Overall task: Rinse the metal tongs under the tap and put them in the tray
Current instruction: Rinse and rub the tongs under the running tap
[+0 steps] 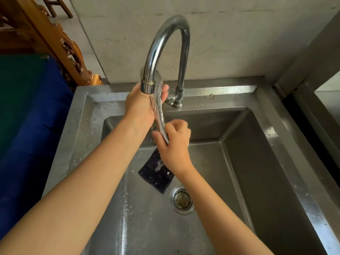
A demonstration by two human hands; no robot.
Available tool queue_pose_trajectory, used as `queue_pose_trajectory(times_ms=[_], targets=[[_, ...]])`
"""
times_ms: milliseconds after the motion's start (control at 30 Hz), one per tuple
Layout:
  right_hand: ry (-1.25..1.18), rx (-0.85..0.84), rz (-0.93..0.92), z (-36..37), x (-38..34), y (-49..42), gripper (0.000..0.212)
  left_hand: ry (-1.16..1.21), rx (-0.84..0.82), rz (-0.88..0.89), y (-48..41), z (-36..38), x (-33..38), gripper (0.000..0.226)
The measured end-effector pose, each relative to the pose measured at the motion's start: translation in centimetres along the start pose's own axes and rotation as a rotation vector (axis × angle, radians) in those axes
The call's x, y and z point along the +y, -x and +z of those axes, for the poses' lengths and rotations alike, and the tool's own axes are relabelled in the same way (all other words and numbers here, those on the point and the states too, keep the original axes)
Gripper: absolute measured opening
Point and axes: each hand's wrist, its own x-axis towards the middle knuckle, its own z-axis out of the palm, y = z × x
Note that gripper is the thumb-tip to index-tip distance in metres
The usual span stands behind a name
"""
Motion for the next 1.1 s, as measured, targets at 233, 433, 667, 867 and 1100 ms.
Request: queue_pose_trajectory(times_ms=[233,433,667,867,1100], targets=[[-0.392,-0.118,0.156,0.6,0.8,1.8,0.044,-0.077,0.042,0.088,1.6,-0.4,-0.8,0.023],[-0.558,-0.218,0.203,0.5,1.4,0.9,0.05,-0.259,-0.12,0.096,4.0,-4.1,-3.4,0.007],[-0.673,-0.266,0.26,0.9,2.0,4.9,0.05,0.026,-0.007,0.008,1.2,-1.1,-0.5,0.016],[-0.671,-0.207,0.343,1.9,3.8,6.9,0.053,-0.013,-0.314,-0.086,1.5,-2.9,-2.3,0.042],[-0.621,-0.218,0.444,3.7,7.3,7.4,0.053,-0.068,-0.263,-0.177,-0.1,-6.2,-5.0,0.047]])
